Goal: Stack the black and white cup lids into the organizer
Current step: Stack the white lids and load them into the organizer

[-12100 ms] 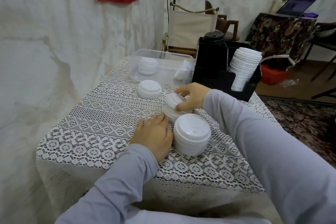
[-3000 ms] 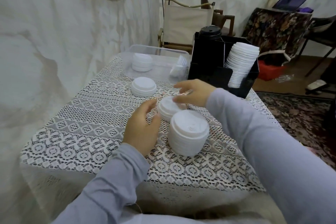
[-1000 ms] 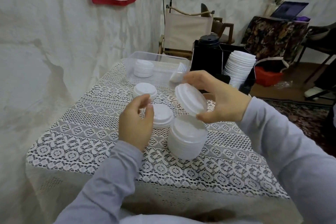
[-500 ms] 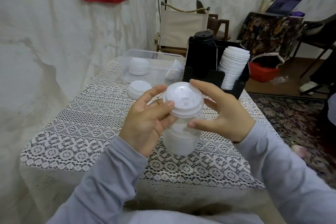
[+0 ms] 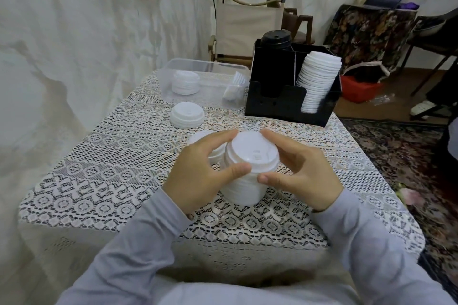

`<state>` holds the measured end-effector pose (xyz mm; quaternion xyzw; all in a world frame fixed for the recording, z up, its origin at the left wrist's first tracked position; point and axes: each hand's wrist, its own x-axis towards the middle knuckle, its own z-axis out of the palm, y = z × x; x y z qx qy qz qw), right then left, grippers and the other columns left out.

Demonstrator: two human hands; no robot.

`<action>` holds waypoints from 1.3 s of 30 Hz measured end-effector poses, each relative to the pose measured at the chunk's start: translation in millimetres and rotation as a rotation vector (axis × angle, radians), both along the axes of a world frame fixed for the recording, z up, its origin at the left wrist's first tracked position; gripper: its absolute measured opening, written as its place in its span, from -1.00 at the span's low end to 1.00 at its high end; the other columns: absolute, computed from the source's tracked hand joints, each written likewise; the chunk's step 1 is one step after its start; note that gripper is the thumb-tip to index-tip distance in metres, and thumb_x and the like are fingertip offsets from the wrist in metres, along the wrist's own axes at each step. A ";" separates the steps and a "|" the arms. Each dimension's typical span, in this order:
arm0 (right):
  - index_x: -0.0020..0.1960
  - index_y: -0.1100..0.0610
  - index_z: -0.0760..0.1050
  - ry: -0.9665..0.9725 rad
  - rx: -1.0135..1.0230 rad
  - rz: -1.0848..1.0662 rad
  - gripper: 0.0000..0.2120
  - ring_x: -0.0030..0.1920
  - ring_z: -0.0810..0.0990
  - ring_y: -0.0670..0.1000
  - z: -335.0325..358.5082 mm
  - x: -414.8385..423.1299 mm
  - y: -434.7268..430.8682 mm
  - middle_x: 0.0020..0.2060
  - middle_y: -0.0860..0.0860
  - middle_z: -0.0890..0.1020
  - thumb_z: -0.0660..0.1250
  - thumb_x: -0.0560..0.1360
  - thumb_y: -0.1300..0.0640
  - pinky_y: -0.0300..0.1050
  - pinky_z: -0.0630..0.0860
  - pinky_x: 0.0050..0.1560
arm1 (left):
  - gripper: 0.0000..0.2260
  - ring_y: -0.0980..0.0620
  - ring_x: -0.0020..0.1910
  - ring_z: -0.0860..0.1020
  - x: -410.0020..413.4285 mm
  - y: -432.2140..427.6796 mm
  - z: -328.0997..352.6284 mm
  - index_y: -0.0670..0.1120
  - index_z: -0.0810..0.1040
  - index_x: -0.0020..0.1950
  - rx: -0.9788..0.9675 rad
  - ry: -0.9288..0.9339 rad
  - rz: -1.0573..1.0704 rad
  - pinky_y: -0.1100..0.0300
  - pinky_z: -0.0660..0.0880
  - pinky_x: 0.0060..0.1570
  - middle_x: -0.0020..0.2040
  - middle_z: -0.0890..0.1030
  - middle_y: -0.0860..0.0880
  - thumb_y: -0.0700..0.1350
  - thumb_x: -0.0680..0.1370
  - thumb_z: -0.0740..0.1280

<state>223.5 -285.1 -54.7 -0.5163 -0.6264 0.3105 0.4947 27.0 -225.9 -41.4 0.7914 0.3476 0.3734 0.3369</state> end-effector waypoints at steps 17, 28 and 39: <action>0.33 0.05 0.41 0.064 -0.042 0.041 -0.21 0.38 0.39 -0.10 -19.0 -6.7 -1.2 0.36 0.00 0.44 0.48 0.22 -0.29 -0.03 0.33 0.39 | -0.35 0.30 0.29 0.37 -9.3 6.6 -20.2 0.03 0.41 0.29 0.146 0.064 -0.079 0.04 0.38 0.33 0.22 0.38 0.36 0.33 0.30 0.32; 0.27 -0.18 0.40 -0.008 -0.018 -0.007 -0.35 0.38 0.34 -0.20 -25.3 -8.6 -6.9 0.31 -0.26 0.41 0.45 0.23 -0.29 0.04 0.30 0.42 | -0.42 0.40 0.31 0.31 -9.2 6.0 -24.7 0.12 0.42 0.28 0.176 0.114 -0.104 0.40 0.23 0.35 0.27 0.35 0.37 0.29 0.31 0.31; 0.22 -0.29 0.46 0.023 -0.005 -0.027 -0.43 0.37 0.35 -0.21 -18.9 -11.5 -8.3 0.29 -0.32 0.45 0.47 0.23 -0.24 -0.04 0.30 0.42 | -0.26 0.13 0.37 0.25 -19.1 29.4 -9.3 0.04 0.10 0.52 -0.074 0.314 0.188 0.23 0.13 0.32 0.48 0.23 0.02 -0.12 0.46 0.44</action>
